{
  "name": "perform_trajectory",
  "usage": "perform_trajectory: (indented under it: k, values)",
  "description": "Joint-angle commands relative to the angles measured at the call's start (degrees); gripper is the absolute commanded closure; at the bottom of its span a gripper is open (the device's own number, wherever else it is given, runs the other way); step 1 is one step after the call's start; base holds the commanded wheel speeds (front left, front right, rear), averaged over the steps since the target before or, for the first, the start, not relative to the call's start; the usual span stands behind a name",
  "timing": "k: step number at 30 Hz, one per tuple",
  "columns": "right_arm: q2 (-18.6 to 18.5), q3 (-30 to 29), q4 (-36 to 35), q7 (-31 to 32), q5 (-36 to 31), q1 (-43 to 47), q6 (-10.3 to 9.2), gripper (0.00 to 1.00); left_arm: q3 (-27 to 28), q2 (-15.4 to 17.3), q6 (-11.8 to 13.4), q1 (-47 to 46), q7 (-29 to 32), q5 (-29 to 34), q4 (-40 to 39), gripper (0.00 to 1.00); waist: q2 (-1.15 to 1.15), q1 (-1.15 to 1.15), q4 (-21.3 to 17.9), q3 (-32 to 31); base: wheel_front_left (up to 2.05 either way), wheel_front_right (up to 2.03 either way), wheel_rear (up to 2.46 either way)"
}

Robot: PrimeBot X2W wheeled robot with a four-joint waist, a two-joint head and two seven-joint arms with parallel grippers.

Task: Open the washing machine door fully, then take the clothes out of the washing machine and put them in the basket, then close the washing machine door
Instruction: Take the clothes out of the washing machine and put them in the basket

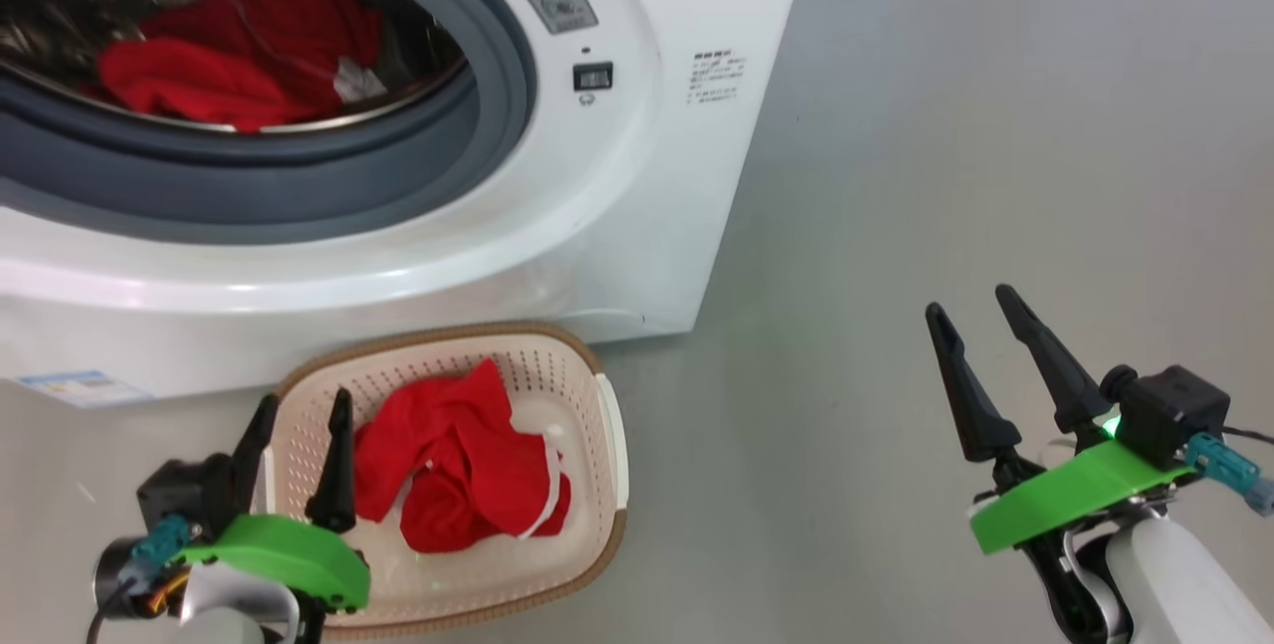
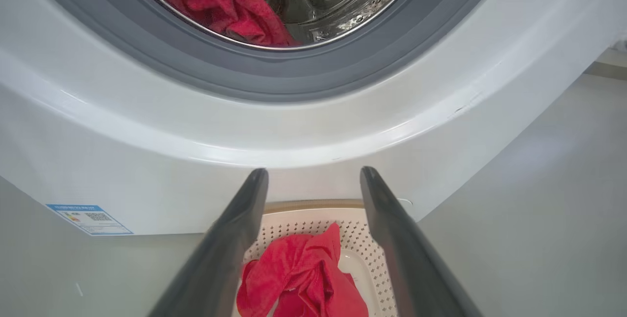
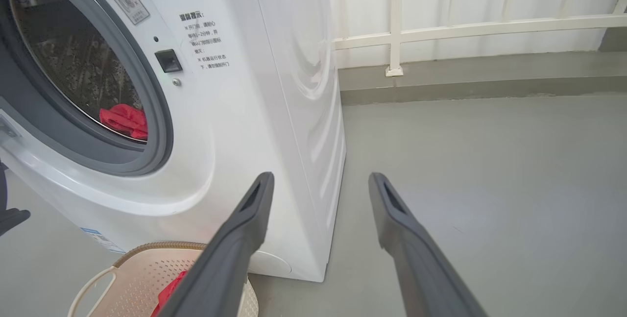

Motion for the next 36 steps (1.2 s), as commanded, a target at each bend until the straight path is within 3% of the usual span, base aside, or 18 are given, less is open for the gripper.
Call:
perform_trajectory:
  k: [1,36]
  values:
    - [-1.04,1.01,-0.99,-0.37,0.13,1.37,0.36,0.0,2.1,0.89,-0.32,1.73,-0.32,0.67,-2.49,0.0,0.0,0.0,-0.06,-2.9,0.0,0.0,0.0]
    - [-1.66,-2.07,-1.57,-0.37,-0.29,14.22,0.36,0.0,8.18,-1.28,-0.32,24.92,-0.32,2.2,-25.98,0.0,0.0,0.0,-0.16,-15.72,0.0,0.0,0.0]
